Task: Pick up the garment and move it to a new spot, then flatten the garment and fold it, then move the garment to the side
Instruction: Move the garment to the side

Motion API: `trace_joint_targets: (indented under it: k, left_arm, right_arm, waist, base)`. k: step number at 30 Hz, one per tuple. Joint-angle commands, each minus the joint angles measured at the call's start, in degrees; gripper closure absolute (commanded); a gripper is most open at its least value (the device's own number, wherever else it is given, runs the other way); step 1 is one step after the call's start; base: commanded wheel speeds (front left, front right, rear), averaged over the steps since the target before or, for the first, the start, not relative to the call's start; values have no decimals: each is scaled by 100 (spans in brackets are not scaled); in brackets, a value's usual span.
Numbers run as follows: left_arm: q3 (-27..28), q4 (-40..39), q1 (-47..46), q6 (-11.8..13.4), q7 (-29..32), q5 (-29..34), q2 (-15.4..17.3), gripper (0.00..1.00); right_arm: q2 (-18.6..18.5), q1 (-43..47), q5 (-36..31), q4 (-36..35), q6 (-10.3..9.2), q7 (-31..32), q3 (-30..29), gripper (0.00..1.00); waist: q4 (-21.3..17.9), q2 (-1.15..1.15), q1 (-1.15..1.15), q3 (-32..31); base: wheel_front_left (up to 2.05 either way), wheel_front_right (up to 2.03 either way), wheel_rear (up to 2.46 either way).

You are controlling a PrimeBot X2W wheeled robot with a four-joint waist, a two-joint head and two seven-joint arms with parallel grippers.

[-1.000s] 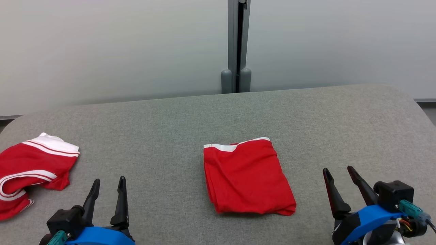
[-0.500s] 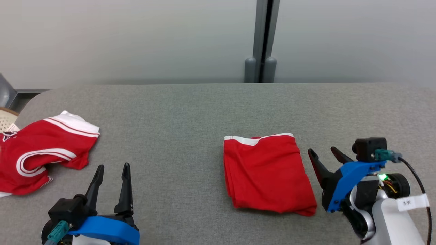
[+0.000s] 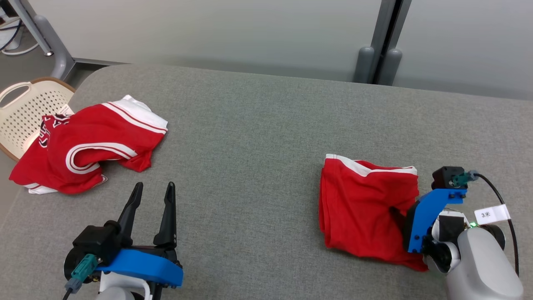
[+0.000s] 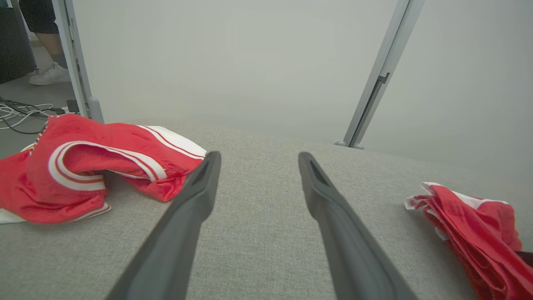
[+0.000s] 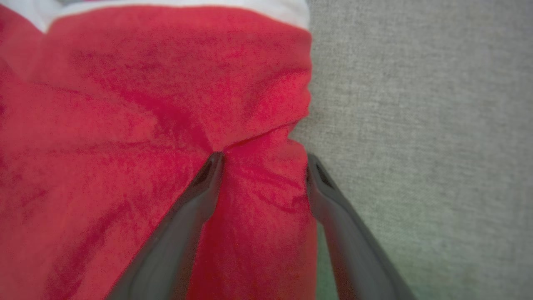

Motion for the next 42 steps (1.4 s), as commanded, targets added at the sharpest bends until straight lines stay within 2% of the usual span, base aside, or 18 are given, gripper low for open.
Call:
trace_joint_targets:
  k: [1,2,4,5,13,21,25,30,37,42]
  left_arm:
    - [1,7,-91,-24,-35,24,-19,0]
    - [1,14,-102,-23,-35,31,-28,0]
    - [6,9,-107,-31,-50,37,-38,0]
    - [10,4,-108,-33,-56,41,-40,0]
    - [144,-139,-138,-23,-93,55,-24,0]
    - [318,-410,-318,-33,-115,196,76,0]
    - [324,-520,-525,-67,-99,308,207,0]
    - [289,-686,-730,-70,7,389,313,0]
    - [295,-933,-873,-50,165,445,481,0]
    - [254,-1050,-847,2,234,473,514,0]
  right_arm:
    - [9,-25,-9,191,3,150,92,0]
    - [38,-21,13,287,4,239,190,0]
    - [46,-46,-33,361,16,348,444,89]
    - [-24,-87,-59,352,17,363,543,100]
    - [-957,-783,95,-211,1,-17,1522,100]
    - [-1901,-1502,582,-391,2,-72,2165,100]
    - [-2223,-1868,705,-296,2,-241,2188,100]
    - [-2506,-2200,617,7,2,-597,2077,100]
    - [-2821,-2484,288,405,2,-1224,1732,100]
    - [-2882,-2548,2,618,1,-1564,1469,100]
  waist:
    - [55,0,0,57]
    - [59,0,0,60]
    - [41,0,0,67]
    - [12,0,0,74]
    - [-557,0,0,226]
    - [-1485,0,0,731]
    - [-1925,0,0,1077]
    - [-2228,0,0,1379]
    - [-2329,0,0,1728]
    - [-2251,0,0,1816]
  base:
    - [0,0,0]
    - [0,0,0]
    - [0,0,0]
    - [0,0,0]
    - [0,0,0]
    - [0,0,0]
    - [0,0,0]
    - [0,0,0]
    - [0,0,0]
    - [0,0,0]
